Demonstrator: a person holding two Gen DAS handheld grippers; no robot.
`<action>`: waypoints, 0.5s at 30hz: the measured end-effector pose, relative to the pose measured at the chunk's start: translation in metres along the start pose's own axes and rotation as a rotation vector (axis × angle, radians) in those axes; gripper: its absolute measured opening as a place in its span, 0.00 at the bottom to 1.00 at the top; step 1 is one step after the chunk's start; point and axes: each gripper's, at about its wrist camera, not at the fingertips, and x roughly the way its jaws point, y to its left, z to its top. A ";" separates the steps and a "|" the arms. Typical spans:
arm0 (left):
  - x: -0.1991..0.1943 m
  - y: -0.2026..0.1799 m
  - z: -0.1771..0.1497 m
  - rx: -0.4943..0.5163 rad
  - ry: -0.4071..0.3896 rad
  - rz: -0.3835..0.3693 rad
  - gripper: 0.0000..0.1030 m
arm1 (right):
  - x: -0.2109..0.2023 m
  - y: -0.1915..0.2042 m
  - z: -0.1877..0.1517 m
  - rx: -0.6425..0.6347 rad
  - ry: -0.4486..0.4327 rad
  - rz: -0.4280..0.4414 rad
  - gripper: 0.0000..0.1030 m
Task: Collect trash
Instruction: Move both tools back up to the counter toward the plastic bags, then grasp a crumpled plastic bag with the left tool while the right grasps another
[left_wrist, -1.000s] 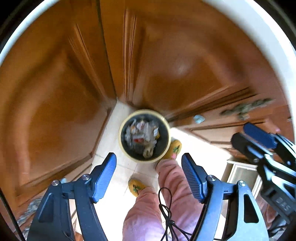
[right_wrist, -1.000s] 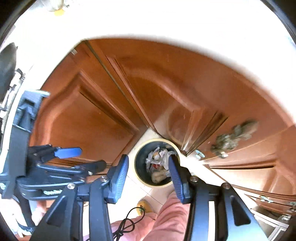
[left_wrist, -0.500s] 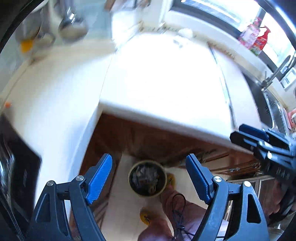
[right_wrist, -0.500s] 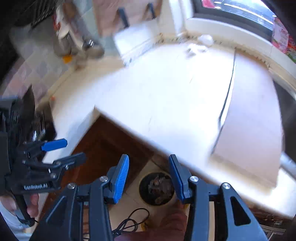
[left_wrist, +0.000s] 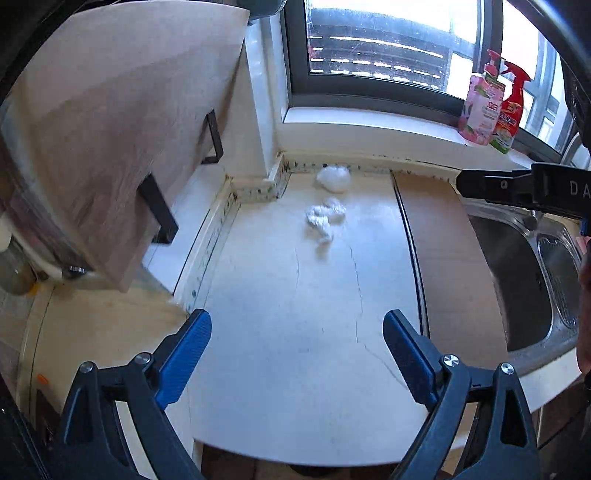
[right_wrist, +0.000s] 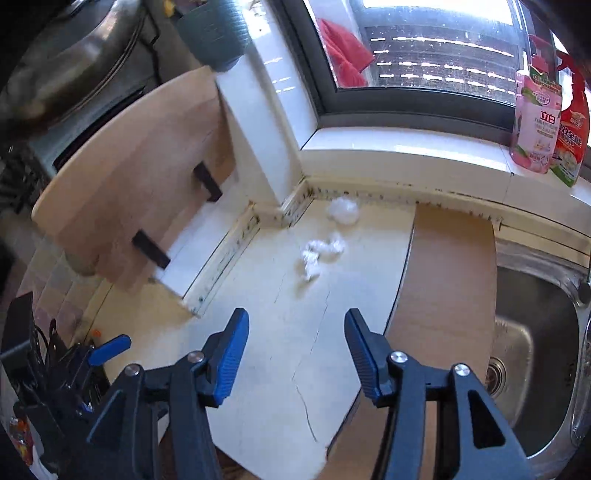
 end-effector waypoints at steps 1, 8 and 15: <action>0.010 -0.004 0.012 -0.002 0.001 0.003 0.90 | 0.010 -0.009 0.013 0.021 -0.004 -0.003 0.54; 0.125 -0.009 0.079 -0.063 0.078 -0.001 0.90 | 0.091 -0.055 0.073 0.122 0.008 0.003 0.54; 0.242 -0.002 0.092 -0.206 0.191 -0.042 0.90 | 0.176 -0.093 0.091 0.223 0.045 0.023 0.54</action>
